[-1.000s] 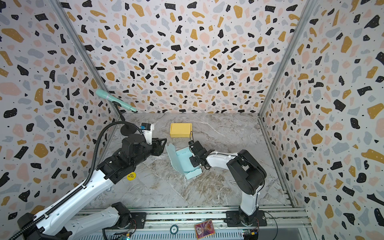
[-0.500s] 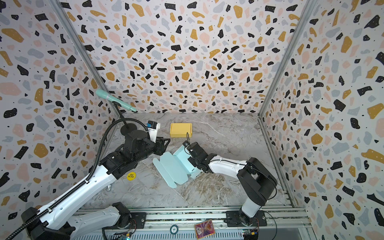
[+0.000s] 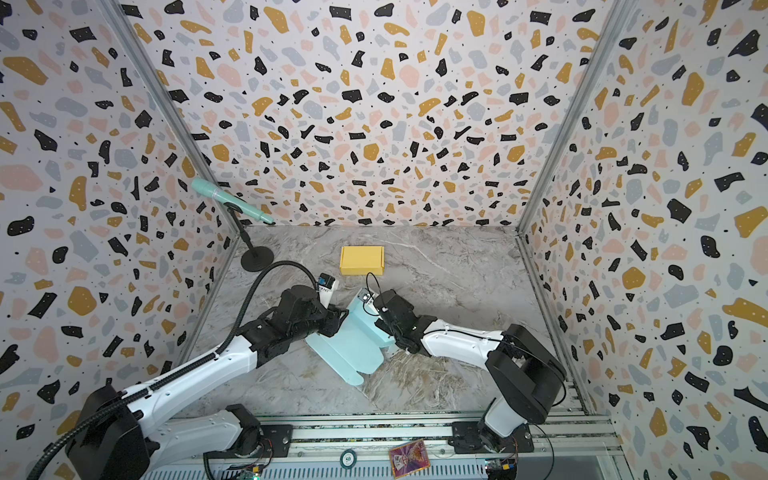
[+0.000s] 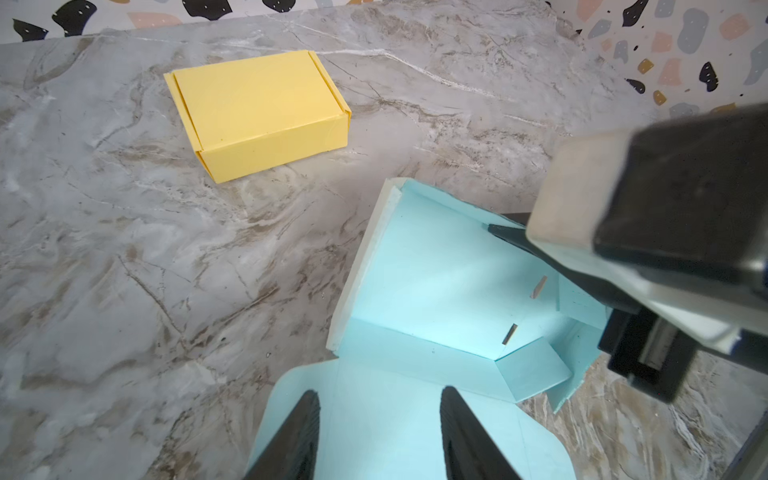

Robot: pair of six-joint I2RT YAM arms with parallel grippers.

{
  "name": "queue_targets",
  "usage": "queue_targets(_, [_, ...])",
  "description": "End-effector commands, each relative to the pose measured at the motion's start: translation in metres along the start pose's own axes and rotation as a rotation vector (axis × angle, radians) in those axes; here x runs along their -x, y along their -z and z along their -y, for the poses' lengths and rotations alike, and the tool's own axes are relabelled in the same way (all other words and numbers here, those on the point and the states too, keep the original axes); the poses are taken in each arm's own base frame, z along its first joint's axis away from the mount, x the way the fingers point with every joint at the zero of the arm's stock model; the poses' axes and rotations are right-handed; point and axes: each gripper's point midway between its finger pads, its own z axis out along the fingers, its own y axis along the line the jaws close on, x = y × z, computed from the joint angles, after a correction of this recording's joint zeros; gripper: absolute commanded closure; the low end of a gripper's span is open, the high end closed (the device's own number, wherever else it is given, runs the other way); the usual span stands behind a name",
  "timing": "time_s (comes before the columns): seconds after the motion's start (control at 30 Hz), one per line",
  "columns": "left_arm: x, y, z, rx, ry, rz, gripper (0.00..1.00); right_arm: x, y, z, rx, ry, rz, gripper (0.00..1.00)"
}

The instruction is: Fold the paper box

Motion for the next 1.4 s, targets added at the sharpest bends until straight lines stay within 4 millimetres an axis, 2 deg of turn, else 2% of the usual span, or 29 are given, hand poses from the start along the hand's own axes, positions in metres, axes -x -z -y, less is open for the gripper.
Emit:
queue_targets(0.0, [0.026, -0.004, 0.0, 0.008, -0.036, 0.106, 0.5, 0.02, 0.014, 0.009, -0.03, 0.001, 0.072, 0.96])
queue_targets(0.17, [0.029, -0.017, 0.001, 0.007, -0.07, 0.098, 0.45, 0.023, 0.017, 0.008, -0.028, 0.006, 0.087, 0.96])
queue_targets(0.33, [0.021, -0.032, -0.001, 0.017, -0.088, 0.065, 0.47, 0.025, 0.018, 0.006, -0.02, 0.012, 0.095, 0.95])
queue_targets(0.9, [0.026, -0.063, -0.009, 0.071, -0.129, 0.041, 0.72, 0.027, 0.018, -0.001, -0.002, 0.013, 0.112, 0.95])
queue_targets(1.17, [0.019, -0.063, -0.01, 0.069, -0.146, 0.039, 0.87, 0.031, 0.016, -0.004, 0.008, 0.0, 0.118, 0.95])
queue_targets(1.3, [0.02, -0.058, -0.008, 0.055, -0.145, 0.058, 0.93, 0.036, 0.021, -0.004, 0.021, -0.03, 0.137, 0.9])
queue_targets(1.37, [0.02, -0.056, -0.007, 0.051, -0.14, 0.065, 0.94, 0.041, 0.026, -0.003, 0.035, -0.056, 0.159, 0.82])
